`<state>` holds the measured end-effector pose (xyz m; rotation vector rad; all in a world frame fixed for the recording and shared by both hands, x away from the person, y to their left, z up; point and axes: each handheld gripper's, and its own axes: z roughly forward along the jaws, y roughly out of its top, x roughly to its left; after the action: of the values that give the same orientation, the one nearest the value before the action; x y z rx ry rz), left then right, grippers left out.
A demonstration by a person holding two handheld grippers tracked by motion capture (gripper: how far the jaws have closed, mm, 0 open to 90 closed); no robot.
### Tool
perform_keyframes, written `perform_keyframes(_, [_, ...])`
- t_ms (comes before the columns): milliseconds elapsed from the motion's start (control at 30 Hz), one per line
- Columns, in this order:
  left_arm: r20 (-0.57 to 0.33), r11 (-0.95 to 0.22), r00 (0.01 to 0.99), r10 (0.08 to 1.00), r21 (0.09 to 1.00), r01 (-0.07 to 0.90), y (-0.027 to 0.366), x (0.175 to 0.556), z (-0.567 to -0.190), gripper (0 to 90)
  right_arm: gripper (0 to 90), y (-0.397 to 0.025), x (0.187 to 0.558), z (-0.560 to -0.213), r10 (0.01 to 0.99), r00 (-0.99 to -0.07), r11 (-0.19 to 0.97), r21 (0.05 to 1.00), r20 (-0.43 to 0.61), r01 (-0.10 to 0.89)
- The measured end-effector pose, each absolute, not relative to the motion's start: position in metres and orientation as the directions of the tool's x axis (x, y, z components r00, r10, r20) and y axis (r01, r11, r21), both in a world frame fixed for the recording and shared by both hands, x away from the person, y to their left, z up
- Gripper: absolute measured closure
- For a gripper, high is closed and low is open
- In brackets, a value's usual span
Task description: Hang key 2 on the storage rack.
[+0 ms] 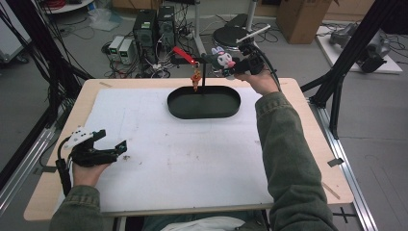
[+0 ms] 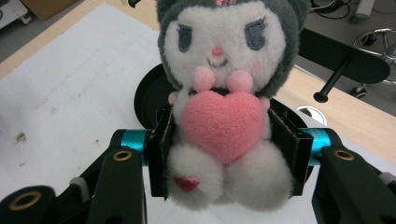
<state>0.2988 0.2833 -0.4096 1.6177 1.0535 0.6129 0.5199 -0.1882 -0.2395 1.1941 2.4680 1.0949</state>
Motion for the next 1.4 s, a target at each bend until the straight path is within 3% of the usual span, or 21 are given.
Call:
perform_keyframes(367, [-0.130,-0.035,0.474,0.871,0.946,0.323,0.283,0.299,-0.410,3.2,48.9,-0.180,0.530,-0.248,0.776,-0.612,0.373,0.671,0.153,0.641])
perform_keyframes(733, [-0.130,-0.036,0.475,0.870,0.945,0.324,0.284,0.299,-0.410,3.2,47.5,-0.179,0.539,-0.254,0.829,-0.524,0.271,0.678,0.197,0.683])
perform_keyframes(800, [-0.126,-0.042,0.479,0.869,0.945,0.325,0.284,0.299,-0.410,3.2,44.9,-0.180,0.540,-0.255,0.836,-0.514,0.265,0.675,0.195,0.688])
perform_keyframes(900, [-0.126,-0.044,0.478,0.869,0.944,0.327,0.283,0.299,-0.410,3.2,33.1,-0.180,0.540,-0.255,0.857,-0.487,0.248,0.694,0.168,0.676])
perform_keyframes(967, [-0.125,-0.045,0.479,0.869,0.944,0.327,0.284,0.299,-0.410,3.2,33.0,-0.181,0.538,-0.252,0.860,-0.477,0.226,0.703,0.180,0.674])
perform_keyframes(1133, [-0.126,-0.045,0.481,0.867,0.944,0.328,0.283,0.299,-0.410,3.2,28.2,-0.182,0.533,-0.247,0.858,-0.488,0.240,0.718,0.157,0.653])
perform_keyframes(1400, [-0.126,-0.042,0.479,0.868,0.945,0.325,0.283,0.299,-0.410,3.2,7.6,-0.184,0.525,-0.245,0.832,-0.537,0.279,0.731,0.139,0.623])
